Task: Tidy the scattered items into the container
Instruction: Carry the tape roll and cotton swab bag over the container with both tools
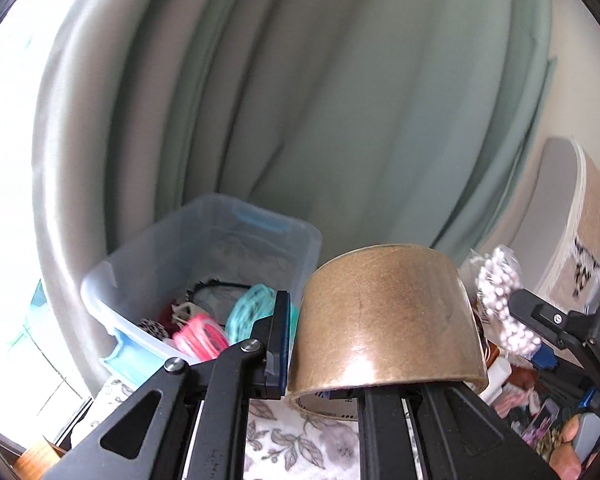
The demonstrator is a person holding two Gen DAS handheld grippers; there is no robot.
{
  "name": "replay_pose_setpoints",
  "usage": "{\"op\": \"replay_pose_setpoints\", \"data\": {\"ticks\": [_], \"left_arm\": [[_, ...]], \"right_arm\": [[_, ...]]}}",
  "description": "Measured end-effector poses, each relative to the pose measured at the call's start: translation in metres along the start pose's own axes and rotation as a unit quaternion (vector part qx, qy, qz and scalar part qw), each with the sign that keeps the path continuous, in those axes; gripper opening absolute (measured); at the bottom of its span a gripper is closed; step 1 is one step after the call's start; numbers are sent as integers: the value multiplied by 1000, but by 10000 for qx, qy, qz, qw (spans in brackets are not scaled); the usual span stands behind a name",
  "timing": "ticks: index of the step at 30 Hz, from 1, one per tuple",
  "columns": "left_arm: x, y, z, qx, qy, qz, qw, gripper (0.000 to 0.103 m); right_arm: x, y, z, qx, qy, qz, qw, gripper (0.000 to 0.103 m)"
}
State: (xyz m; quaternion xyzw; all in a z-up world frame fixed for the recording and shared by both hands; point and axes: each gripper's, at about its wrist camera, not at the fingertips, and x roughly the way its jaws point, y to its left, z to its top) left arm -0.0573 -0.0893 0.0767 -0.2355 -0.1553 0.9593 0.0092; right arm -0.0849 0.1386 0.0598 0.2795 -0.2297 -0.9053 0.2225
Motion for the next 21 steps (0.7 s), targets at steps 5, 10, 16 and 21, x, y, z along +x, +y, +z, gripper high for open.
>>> {"op": "replay_pose_setpoints", "data": {"ticks": [5, 10, 16, 21], "left_arm": [[-14, 24, 14, -270, -258, 240, 9990, 13], [-15, 53, 20, -617, -351, 356, 9968, 13], [-7, 82, 19, -880, -323, 556, 9940, 13], [10, 99, 14, -1014, -193, 706, 9921, 13]], "right_arm": [[2, 34, 4, -423, -27, 105, 9990, 58], [18, 64, -1, -889, 166, 149, 9958, 58], [51, 89, -14, -1249, 464, 247, 9908, 58], [84, 95, -23, -1458, 733, 171, 9864, 58]]}}
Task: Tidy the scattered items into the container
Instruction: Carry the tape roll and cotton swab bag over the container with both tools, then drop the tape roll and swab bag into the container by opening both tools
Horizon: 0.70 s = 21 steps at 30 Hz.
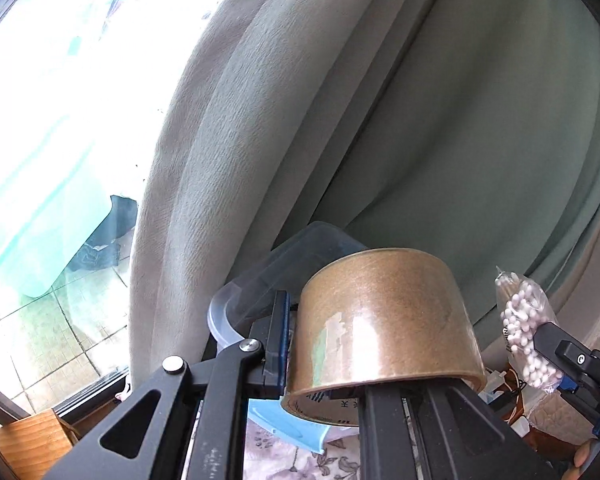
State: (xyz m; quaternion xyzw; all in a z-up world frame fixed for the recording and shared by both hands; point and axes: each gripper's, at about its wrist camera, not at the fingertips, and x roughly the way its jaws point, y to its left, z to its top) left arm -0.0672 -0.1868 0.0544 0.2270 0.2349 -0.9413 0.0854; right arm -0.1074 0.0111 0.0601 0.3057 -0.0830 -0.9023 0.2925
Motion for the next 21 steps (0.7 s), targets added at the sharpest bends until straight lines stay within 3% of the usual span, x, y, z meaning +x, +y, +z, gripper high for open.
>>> {"op": "replay_pose_setpoints", "data": {"ticks": [10, 21], "left_arm": [[46, 5, -4, -36, 321, 102, 9994, 13], [95, -17, 3, 132, 393, 79, 9991, 13]], "right_arm": [[68, -12, 1, -46, 407, -168, 9990, 58], [124, -31, 14, 10, 701, -334, 9970, 58]]}}
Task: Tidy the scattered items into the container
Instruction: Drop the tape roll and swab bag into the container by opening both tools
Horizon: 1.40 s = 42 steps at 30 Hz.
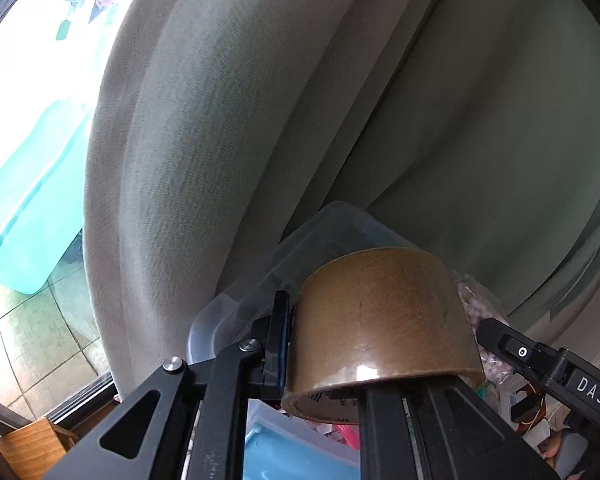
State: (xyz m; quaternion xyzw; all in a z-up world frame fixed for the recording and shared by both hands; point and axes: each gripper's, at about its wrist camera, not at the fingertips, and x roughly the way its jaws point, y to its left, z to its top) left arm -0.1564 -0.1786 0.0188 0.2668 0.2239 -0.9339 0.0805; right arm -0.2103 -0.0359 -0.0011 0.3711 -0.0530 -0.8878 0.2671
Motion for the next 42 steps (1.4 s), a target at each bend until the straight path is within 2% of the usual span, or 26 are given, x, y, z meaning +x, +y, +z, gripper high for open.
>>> {"op": "replay_pose_setpoints", "data": {"ticks": [7, 12, 16, 21, 27, 30, 32, 35, 39, 42], "left_arm": [[24, -13, -7, 105, 160, 95, 9998, 14], [30, -18, -6, 112, 115, 177, 9997, 18], [35, -23, -4, 68, 122, 163, 9998, 36], [43, -29, -4, 98, 181, 196, 9996, 38], [50, -43, -5, 252, 261, 195, 9992, 49], [52, -50, -5, 289, 282, 180, 9990, 57], [51, -53, -4, 228, 223, 100, 9994, 72], [51, -55, -3, 194, 219, 117, 9995, 75], [30, -28, 20, 137, 224, 93, 9996, 75], [39, -21, 8, 177, 231, 69, 9996, 75]], "right_arm": [[21, -2, -3, -101, 176, -112, 9997, 60], [11, 9, -3, -289, 188, -190, 9992, 61], [13, 12, -1, -357, 242, -167, 9989, 61], [12, 12, -1, -370, 296, -174, 9987, 62], [10, 9, -2, -304, 312, -138, 9990, 69], [11, 12, -2, -374, 375, -158, 9985, 70], [10, 14, -3, -417, 407, -178, 9981, 71], [8, 16, -3, -443, 408, -208, 9980, 76], [2, 19, -3, -517, 393, -261, 9975, 78], [-3, 23, -3, -599, 380, -294, 9971, 79]]}}
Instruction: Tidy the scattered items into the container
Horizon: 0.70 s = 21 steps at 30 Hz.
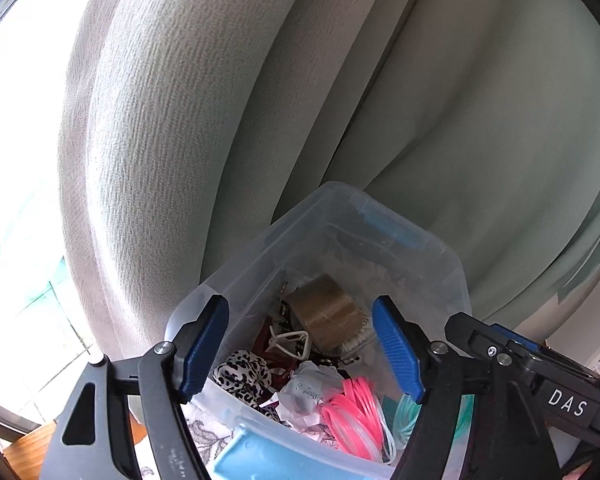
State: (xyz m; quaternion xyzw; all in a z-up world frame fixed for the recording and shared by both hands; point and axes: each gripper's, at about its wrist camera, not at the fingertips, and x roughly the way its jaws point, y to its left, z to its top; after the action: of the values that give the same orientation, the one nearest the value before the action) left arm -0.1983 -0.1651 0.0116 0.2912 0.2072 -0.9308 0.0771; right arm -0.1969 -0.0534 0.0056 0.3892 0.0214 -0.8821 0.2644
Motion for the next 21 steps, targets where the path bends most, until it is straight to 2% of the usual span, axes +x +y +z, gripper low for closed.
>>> {"op": "replay_pose_setpoints", "data": {"ticks": [2, 4, 5, 7, 13, 16, 21], "left_arm": [[30, -1, 5, 38, 45, -25, 10000, 76], [-2, -2, -1, 52, 94, -15, 9999, 77], [0, -2, -1, 64, 133, -3, 9999, 79], [-38, 17, -3, 71, 229, -40, 9997, 80], [-43, 20, -6, 162, 391, -80, 9991, 81], [-42, 20, -6, 234, 442, -102, 9987, 81], [-44, 15, -10, 465, 512, -222, 9974, 86]], "right_arm": [[-3, 2, 0, -70, 32, -38, 10000, 80], [-5, 3, -1, -131, 89, -78, 9998, 80], [-6, 3, -1, -166, 126, -105, 9997, 80], [-7, 5, -3, -206, 198, -117, 9995, 81], [-14, 8, -9, -330, 194, -186, 9991, 83], [-19, 9, -11, -385, 190, -167, 9989, 92], [-25, 8, -12, -401, 183, -103, 9990, 100]]}}
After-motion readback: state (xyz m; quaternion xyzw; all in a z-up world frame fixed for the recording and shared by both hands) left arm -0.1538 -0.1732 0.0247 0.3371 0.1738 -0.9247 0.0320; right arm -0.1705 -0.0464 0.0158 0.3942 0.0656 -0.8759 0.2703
